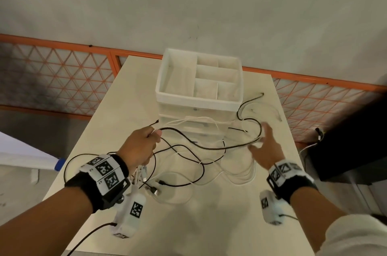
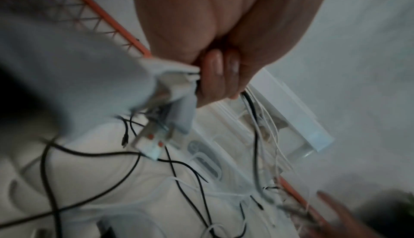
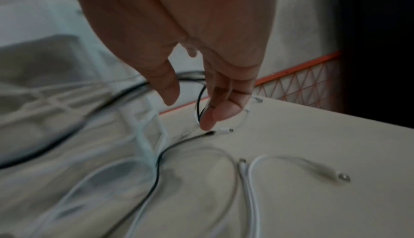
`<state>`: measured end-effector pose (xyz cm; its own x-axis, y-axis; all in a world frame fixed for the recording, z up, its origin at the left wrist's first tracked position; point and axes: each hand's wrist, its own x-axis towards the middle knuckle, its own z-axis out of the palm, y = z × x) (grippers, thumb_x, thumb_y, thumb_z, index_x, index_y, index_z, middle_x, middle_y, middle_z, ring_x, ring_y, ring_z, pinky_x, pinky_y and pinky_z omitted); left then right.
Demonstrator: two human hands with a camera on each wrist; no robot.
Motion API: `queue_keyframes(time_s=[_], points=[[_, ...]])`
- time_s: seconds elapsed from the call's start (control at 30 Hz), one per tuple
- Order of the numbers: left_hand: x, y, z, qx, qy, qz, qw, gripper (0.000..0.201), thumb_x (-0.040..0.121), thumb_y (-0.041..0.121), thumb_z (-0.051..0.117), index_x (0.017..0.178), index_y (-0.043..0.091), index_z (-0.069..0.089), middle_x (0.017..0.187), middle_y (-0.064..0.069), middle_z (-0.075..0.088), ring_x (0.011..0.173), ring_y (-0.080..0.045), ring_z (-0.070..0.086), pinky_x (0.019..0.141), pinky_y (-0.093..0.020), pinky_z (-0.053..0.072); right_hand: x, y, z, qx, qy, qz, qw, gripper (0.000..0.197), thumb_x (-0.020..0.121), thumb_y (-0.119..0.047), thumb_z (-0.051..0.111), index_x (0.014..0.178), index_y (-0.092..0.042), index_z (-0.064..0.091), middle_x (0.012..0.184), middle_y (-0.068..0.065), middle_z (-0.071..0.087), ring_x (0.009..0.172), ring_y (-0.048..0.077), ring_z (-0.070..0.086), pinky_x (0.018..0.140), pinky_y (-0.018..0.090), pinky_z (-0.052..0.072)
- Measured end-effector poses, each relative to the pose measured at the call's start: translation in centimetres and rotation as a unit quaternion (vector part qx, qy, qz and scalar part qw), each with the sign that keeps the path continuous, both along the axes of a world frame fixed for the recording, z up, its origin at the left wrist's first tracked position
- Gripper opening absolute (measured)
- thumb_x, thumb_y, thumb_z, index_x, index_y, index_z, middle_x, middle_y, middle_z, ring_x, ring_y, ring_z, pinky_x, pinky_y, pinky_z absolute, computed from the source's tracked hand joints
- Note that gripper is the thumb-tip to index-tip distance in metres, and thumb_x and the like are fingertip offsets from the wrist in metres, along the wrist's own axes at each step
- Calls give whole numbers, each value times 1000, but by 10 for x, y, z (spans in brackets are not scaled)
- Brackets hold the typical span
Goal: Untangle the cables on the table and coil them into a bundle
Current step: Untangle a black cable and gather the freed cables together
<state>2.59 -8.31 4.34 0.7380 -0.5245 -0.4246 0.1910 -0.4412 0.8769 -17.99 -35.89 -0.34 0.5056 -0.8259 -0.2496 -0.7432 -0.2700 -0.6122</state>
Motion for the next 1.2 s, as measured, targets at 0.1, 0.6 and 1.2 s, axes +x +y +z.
queue_keyframes(time_s=[0.1,0.6,1.2], points=[[-2,-3,6,-37,39,12,998,22,102,18,48,83,7,53,50,4,27,39,-11,18,39,-19,15,-2,46,-23,-37,-10,79,996,43,81,-5,62,115,-27,47,97,-1,71,80,22,68,77,31,48],[-21,-28,28,-56,-49,-110,991,18,103,27,44,90,18,54,98,-2,75,43,-13,28,38,-20,23,47,83,60,-88,-185,231,951,11,93,-28,70,98,-27,80,88,-14,72,69,-5,60,71,12,44],[-3,-21,63,-68,-18,-136,988,19,103,19,46,89,9,54,62,-5,54,46,-14,31,40,-22,22,28,41,93,-151,-160,42,975,64,82,-6,65,142,-30,55,130,7,54,72,12,60,85,26,49]])
